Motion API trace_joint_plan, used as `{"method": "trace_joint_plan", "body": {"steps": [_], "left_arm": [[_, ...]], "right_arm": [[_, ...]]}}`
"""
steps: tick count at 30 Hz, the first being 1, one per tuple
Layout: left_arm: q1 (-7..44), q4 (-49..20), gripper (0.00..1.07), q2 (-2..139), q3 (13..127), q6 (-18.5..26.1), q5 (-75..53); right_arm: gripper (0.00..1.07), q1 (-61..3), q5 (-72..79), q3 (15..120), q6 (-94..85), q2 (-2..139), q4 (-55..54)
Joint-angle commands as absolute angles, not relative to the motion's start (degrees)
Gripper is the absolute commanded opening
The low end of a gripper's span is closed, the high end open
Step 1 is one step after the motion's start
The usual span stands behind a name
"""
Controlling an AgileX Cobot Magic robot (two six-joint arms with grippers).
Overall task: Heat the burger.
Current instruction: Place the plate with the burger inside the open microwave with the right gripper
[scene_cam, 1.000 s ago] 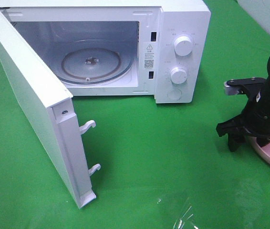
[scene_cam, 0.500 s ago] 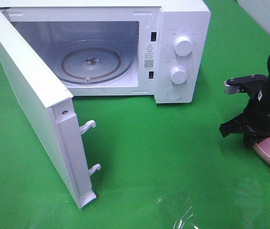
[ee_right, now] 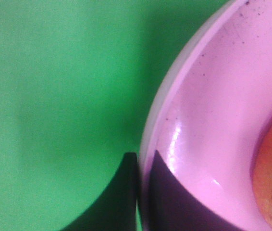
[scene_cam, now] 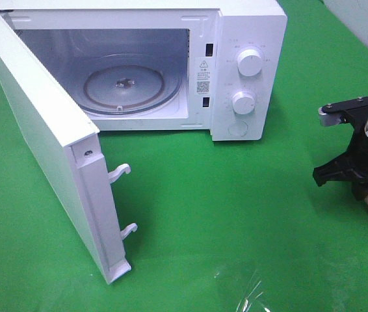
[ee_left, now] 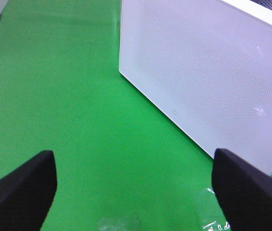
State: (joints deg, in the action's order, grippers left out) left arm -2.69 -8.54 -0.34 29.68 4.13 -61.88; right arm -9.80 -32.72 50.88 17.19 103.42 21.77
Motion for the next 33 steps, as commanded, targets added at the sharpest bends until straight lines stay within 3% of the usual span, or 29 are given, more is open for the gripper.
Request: {"method": "trace_joint_plan", "body": {"steps": [1,21,33], "left_arm": [[-2.9,-8.8,0.8,-1.2,29.5,3.9,-61.2],[-2.9,-8.8,0.8,-1.2,29.5,3.9,-61.2],[-2.9,-8.8,0.8,-1.2,29.5,3.9,-61.2]], "right_arm": [[0.0,-11.1,-34.1,47.8,19.6,100.6,23.8],[0.0,-21.6,-40.2,41.0,24.9,88.7,29.6],[0.0,-31.2,-41.7,36.9,23.0,81.0,30.1]]}}
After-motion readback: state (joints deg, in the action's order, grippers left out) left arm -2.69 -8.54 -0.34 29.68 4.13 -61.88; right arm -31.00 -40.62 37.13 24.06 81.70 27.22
